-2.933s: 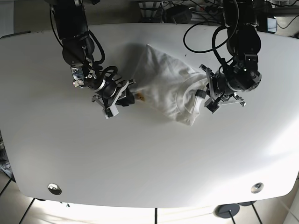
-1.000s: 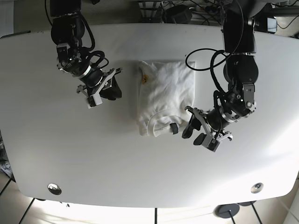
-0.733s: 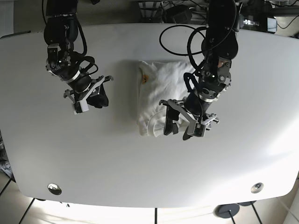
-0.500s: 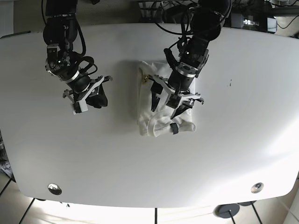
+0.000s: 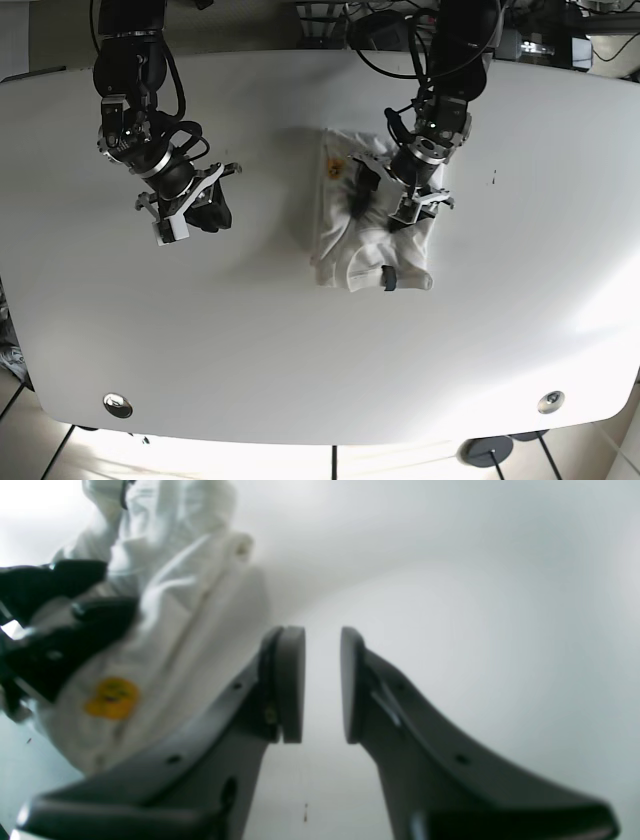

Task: Fold the T-shirt properly
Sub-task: 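Grasp the folded bundle with the left gripper, then carry the bundle with the left gripper to the table edge and release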

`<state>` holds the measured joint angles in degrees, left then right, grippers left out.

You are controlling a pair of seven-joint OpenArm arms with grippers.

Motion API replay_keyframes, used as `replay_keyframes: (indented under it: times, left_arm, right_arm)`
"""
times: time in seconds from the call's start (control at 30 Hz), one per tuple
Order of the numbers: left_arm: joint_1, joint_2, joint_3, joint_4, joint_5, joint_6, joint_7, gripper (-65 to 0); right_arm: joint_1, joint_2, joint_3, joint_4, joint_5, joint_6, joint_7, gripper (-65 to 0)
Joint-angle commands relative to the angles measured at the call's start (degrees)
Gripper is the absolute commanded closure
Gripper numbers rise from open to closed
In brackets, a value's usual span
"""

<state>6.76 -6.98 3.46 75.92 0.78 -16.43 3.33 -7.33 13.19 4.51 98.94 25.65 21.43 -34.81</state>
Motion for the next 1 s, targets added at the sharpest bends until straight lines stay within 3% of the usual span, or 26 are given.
replay_keyframes:
  times: [0.03,0.17,0.27,0.4,0.53,0.67,0.83,1.0]
  left_arm:
    - [1.10,-2.73,-6.94,-0.89,4.02,-3.49,10.86,-35.6]
    - [-0.65,-9.06,-17.93,-1.33,4.28,-16.41,17.19,-35.3]
    - [-0.92,-17.76,-19.68,-4.05,4.02,-22.21,18.78,-35.3]
    - [-1.62,-27.17,-19.68,-13.19,3.93,-23.09,18.25,-35.3]
    - [-6.28,-36.05,-19.77,-28.67,3.93,-23.57,9.72,-35.3]
    - [-9.45,-41.24,-19.77,-39.13,3.93,-23.57,2.86,-35.3]
    - [-9.62,-45.28,-19.77,-40.71,3.49,-23.57,-2.15,-35.3]
    - [-9.18,-47.39,-19.42,-33.24,-7.59,-23.57,-0.74,-35.1]
  right_arm:
    - [0.96,0.57,0.28,1.06,0.68,0.33,1.27,-12.0]
    - [0.96,0.57,0.28,1.06,0.68,0.33,1.27,-11.9]
    - [0.96,0.48,0.10,1.06,0.68,0.33,1.27,-11.9]
    - [0.96,0.48,0.19,1.24,0.68,0.33,1.27,-11.9]
    - [0.70,0.48,0.19,1.50,0.68,0.33,1.27,-11.9]
    - [0.52,0.48,0.10,1.50,0.68,0.33,1.27,-11.9]
    - [0.43,0.48,-0.16,1.50,0.59,0.33,1.27,-11.7]
    - [0.43,0.57,-0.25,1.50,0.24,0.33,1.27,-11.7]
